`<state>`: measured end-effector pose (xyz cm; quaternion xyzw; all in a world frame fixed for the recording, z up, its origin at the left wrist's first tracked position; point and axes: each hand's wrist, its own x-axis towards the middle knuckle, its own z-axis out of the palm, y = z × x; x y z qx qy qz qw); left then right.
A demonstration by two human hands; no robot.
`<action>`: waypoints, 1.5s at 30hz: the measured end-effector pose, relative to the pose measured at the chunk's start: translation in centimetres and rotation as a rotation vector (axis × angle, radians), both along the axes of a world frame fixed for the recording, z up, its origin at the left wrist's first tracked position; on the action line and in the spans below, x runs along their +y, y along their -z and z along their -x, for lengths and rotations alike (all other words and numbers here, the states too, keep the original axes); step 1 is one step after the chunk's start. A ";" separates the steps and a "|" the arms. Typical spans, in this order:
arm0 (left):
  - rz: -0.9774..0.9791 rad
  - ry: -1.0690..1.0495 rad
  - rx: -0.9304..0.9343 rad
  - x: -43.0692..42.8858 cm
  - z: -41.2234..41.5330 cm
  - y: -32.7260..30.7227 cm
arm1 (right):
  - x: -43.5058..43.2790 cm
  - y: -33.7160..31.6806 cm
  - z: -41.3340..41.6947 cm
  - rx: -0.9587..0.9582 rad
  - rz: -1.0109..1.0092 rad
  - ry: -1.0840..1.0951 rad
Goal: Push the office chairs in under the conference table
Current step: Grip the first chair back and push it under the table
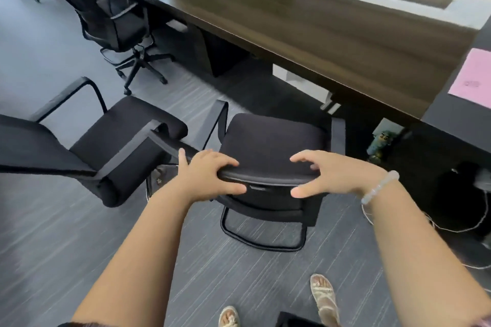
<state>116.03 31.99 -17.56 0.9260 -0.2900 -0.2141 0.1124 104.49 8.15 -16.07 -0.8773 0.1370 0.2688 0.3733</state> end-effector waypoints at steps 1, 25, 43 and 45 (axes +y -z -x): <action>-0.017 0.064 -0.059 0.3 -0.4 0.5 | 0.6 0.2 0.1 0.038 0.051 -0.032; 0.154 0.412 -0.500 -4.5 -8.2 3.8 | -0.9 4.2 -3.0 -0.008 0.843 0.069; -0.002 0.537 -0.398 -18.7 -24.3 2.6 | -10.1 5.2 -15.1 -0.083 0.958 0.281; 0.001 0.560 -0.398 -20.0 -25.4 2.5 | -11.1 5.1 -15.9 -0.057 0.959 0.299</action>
